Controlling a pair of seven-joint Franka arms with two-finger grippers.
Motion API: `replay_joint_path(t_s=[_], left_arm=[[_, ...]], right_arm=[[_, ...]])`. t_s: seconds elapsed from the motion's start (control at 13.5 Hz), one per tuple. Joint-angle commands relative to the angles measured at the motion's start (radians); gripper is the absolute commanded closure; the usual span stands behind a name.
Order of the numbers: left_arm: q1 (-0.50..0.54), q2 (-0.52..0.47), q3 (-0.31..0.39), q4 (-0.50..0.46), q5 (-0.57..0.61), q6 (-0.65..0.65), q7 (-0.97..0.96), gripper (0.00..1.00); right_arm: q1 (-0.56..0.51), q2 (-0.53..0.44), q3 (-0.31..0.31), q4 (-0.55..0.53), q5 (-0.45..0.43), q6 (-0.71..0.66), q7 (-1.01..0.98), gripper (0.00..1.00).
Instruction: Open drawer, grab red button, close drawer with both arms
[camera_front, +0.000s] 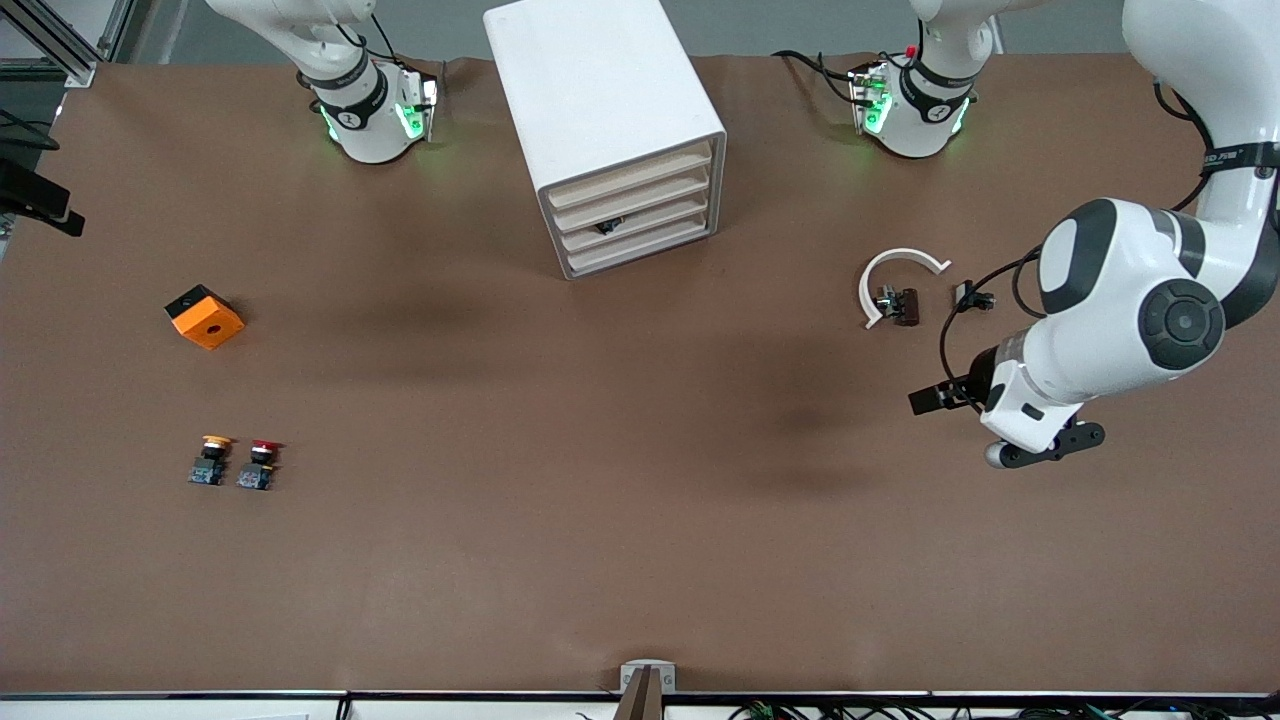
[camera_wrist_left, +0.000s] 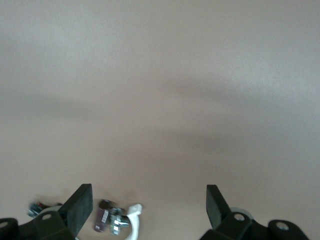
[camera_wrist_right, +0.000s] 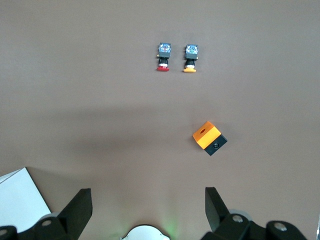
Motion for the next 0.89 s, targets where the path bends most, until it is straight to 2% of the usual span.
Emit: replay_joint_path(t_s=[0.0, 0.15, 0.3, 0.52, 0.82], left_arm=[[0.067, -0.037, -0.01, 0.014, 0.021, -0.085, 0.141, 0.0], [0.142, -0.083, -0.019, 0.009, 0.019, -0.121, 0.243, 0.0], [0.156, -0.132, -0.016, 0.005, 0.018, -0.161, 0.269, 0.0], [0.2, -0.225, -0.019, -0.058, 0.006, -0.164, 0.286, 0.0], [0.203, -0.343, -0.013, -0.138, -0.034, -0.162, 0.309, 0.0]], right_arm=[[-0.007, -0.108, 0.002, -0.143, 0.0, 0.056, 0.003, 0.0], [-0.01, -0.167, 0.002, -0.231, 0.0, 0.105, 0.002, 0.0], [-0.011, -0.198, 0.002, -0.272, 0.0, 0.13, -0.001, 0.0], [-0.017, -0.197, 0.005, -0.271, 0.0, 0.13, -0.003, 0.0], [-0.025, -0.197, 0.005, -0.271, 0.0, 0.13, -0.026, 0.0]])
